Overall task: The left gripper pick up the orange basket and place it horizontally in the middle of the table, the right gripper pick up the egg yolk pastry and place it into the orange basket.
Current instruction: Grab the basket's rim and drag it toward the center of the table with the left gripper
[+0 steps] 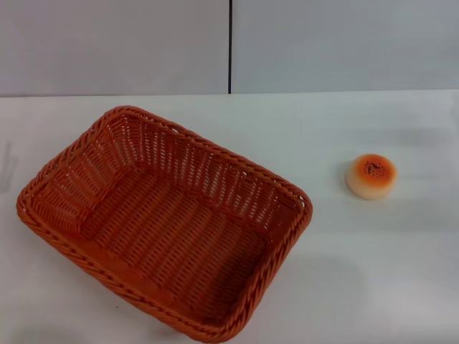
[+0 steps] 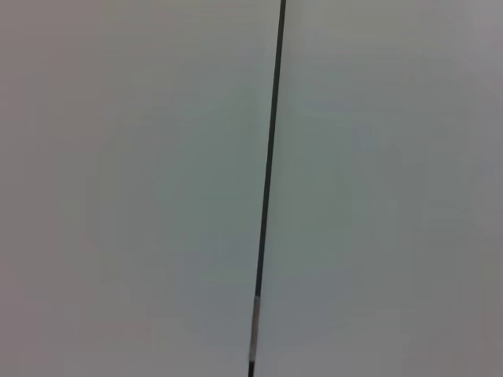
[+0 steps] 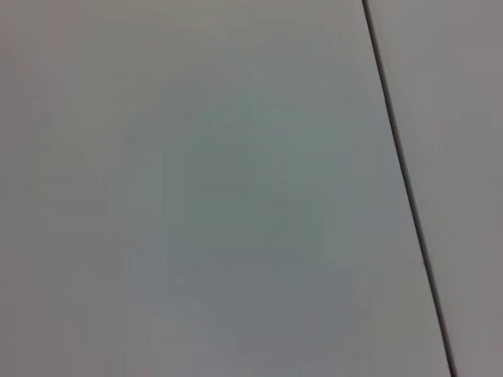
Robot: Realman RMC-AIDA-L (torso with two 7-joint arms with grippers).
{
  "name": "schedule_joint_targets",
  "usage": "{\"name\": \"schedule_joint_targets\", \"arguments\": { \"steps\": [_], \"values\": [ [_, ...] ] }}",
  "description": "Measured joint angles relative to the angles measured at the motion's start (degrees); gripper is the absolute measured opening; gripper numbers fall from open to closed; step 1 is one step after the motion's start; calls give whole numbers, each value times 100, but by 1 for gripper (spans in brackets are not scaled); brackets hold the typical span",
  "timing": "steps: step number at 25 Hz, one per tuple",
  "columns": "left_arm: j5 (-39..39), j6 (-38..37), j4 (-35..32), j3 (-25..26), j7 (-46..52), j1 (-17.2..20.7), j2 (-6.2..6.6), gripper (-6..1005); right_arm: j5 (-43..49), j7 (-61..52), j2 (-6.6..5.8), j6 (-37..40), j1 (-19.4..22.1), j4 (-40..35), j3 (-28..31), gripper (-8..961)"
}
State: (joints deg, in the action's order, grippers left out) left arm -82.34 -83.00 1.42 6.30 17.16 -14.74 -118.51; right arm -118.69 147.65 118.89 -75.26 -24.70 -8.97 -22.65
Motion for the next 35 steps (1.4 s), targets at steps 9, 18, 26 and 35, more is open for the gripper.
{"name": "schedule_joint_targets", "arguments": {
  "steps": [9,18,26,35],
  "values": [
    [-8,-49,-8,12,-15,-137,19,803,-3,0,9,3,-100,53,-33,593],
    [-21,-57,-87,-51,64,-104,41,797,-12,37,12,-1,-93,253,31,593],
    [-90,-41,-655,-451,942,-48,48,792,-14,10,13,-387,-21,258,8,593],
    [-91,-411,-1002,-716,1507,309,45,786,30,-4,1,-607,28,260,-53,592]
  ]
}}
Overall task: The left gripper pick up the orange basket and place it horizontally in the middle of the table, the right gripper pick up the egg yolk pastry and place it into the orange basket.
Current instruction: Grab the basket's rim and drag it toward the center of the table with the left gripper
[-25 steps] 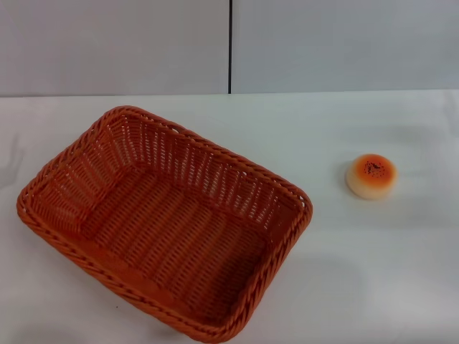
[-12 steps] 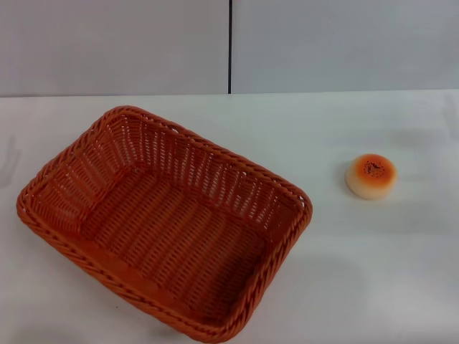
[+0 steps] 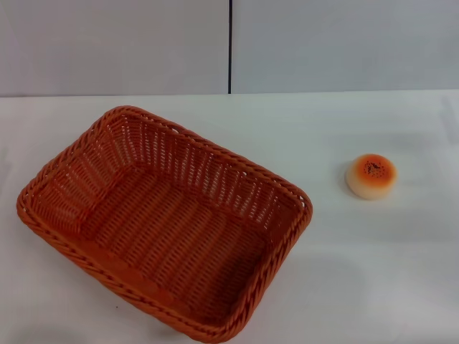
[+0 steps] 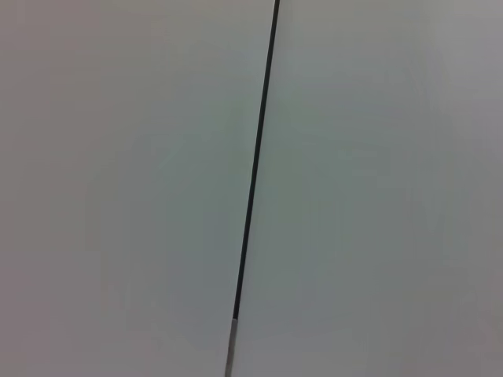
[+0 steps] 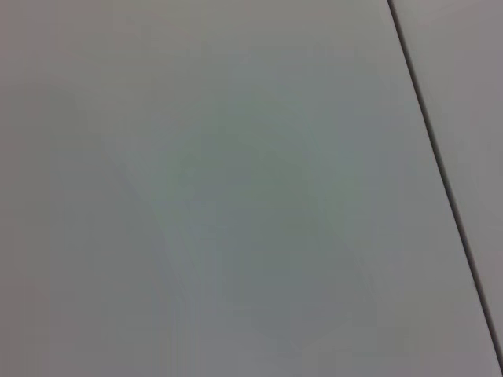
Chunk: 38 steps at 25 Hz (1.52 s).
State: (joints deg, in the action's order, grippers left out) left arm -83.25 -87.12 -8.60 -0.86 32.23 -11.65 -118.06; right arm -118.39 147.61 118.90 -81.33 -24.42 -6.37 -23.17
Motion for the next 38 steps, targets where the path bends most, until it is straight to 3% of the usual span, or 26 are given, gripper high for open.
{"name": "schedule_joint_targets", "arguments": {
  "steps": [8,18,24,38],
  "values": [
    [2,-271,-288,-144,530,356,0,781,242,-138,-12,-197,120,-76,-3,592],
    [2,-363,-1632,-1131,2303,609,11,775,258,-160,-22,-335,166,-102,-3,592],
    [-221,-336,-3114,-2136,3716,699,5,771,322,-162,-25,-241,160,-117,-3,592],
    [-2691,-498,-6501,-3058,6831,84,18,762,301,-163,-25,-90,58,-185,4,592]
  ]
}}
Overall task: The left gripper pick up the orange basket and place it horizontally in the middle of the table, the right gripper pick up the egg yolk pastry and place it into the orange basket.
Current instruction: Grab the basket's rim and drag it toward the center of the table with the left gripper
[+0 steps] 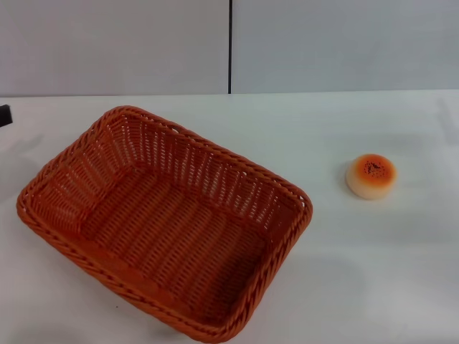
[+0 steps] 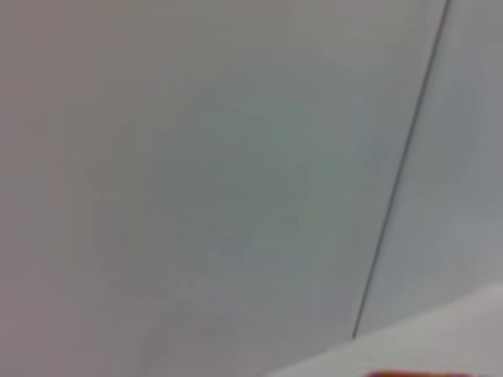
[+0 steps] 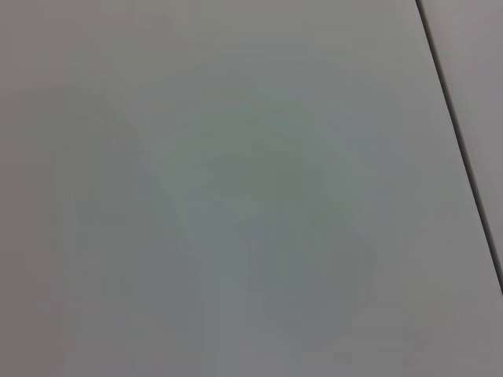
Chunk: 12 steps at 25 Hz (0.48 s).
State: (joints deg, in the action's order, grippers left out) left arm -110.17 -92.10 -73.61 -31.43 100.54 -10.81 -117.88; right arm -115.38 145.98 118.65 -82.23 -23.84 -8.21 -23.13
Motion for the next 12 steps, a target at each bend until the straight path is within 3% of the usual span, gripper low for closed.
{"name": "schedule_joint_targets", "arguments": {
  "steps": [7,8,12],
  "values": [
    [-1189,-369,-815,-247,1016,-594,19,757,-31,0,13,1,-28,13,46,592],
    [-1845,-523,-1036,-434,1339,-871,14,757,-32,0,15,-1,-26,21,46,592],
    [-2697,-722,-1269,-893,1770,-1235,-2,754,-49,0,22,-30,25,31,94,592]
  ]
}}
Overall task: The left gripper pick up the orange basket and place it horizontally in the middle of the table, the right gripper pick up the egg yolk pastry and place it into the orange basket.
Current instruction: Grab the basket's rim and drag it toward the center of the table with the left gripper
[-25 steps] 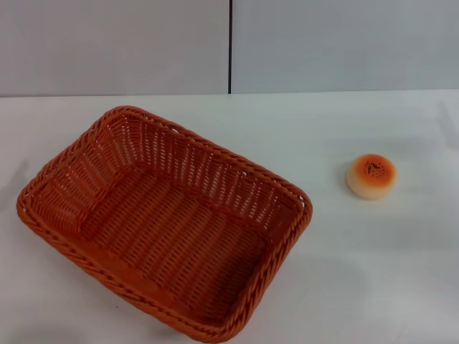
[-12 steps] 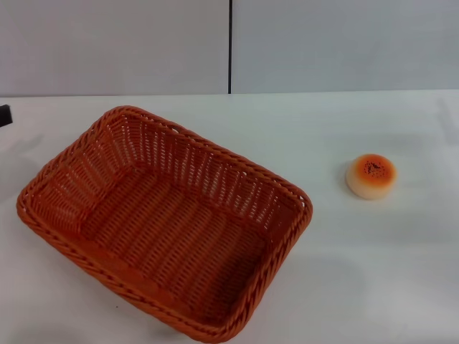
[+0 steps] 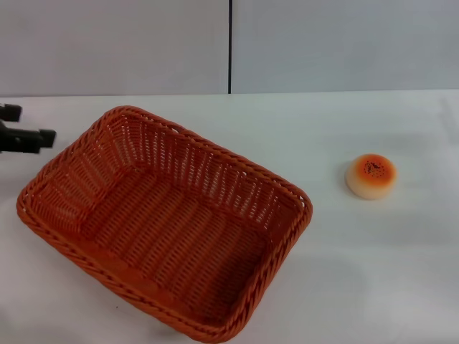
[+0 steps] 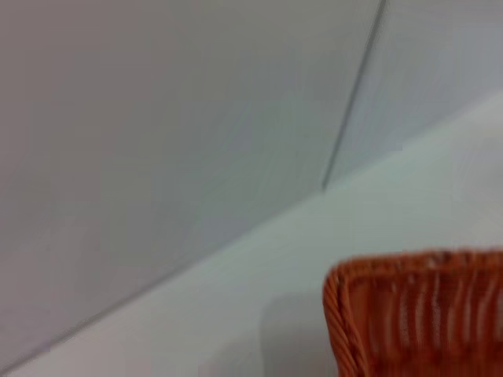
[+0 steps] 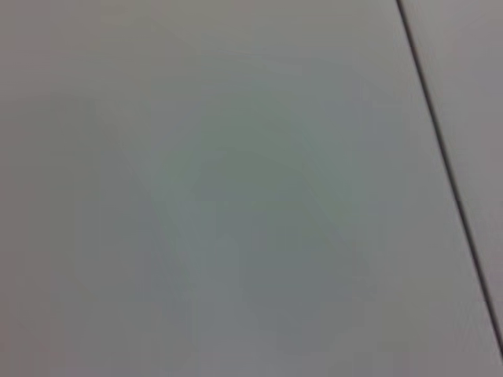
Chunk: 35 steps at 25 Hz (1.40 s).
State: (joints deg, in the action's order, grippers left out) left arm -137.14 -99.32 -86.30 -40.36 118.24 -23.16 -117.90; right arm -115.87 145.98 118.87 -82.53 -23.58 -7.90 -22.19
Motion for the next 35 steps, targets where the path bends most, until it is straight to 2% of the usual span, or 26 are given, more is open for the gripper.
{"name": "schedule_joint_targets", "arguments": {
  "steps": [8,13,20,28,35],
  "values": [
    [-668,-73,-371,-793,470,-317,-15,749,-6,0,4,-20,26,6,46,591],
    [-1078,-39,-339,-1407,723,-416,-47,746,-5,0,5,-80,37,9,49,591],
    [-1094,160,-40,-1637,837,-496,-66,741,-6,0,5,-65,27,9,49,591],
    [-1127,823,413,-2164,987,-461,-75,736,-6,0,-4,3,12,-6,49,591],
    [-1305,1164,699,-2334,990,-513,-69,732,-5,0,-5,88,15,5,49,591]
  ]
}}
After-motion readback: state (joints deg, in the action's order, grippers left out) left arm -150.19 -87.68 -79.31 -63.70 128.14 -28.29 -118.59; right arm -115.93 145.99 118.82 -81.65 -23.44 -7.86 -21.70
